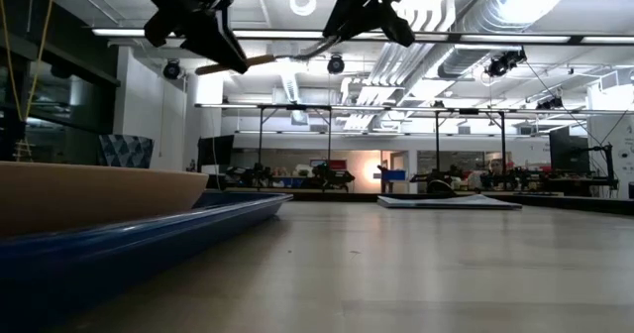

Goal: Pick and place plate/cup/fork/spoon on tray
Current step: Put the yellow spoon on the blue tray to the left of the blue fork

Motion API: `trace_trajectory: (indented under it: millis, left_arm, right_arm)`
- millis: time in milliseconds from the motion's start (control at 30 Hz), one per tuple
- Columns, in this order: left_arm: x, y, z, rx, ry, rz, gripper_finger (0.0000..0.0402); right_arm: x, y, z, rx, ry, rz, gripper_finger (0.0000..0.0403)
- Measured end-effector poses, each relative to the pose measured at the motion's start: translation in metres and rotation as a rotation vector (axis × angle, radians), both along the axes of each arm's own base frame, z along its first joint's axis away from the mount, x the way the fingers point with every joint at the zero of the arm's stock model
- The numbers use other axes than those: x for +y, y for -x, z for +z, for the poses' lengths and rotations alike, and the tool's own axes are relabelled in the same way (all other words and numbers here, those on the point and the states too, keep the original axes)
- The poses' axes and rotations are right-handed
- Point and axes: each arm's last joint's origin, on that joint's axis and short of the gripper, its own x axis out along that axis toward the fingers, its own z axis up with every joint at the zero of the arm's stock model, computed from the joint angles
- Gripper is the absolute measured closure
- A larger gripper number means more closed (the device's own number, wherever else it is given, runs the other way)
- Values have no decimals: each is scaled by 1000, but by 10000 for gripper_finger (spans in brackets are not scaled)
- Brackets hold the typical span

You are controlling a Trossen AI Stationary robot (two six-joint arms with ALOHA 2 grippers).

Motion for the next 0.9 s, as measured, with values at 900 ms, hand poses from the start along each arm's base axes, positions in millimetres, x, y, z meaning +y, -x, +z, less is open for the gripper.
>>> trace_trajectory:
  millis: [900]
  left_arm:
    - [10,64,-53,369,364,79,345]
  right_arm:
    - [29,40,-15,429,191,114,207]
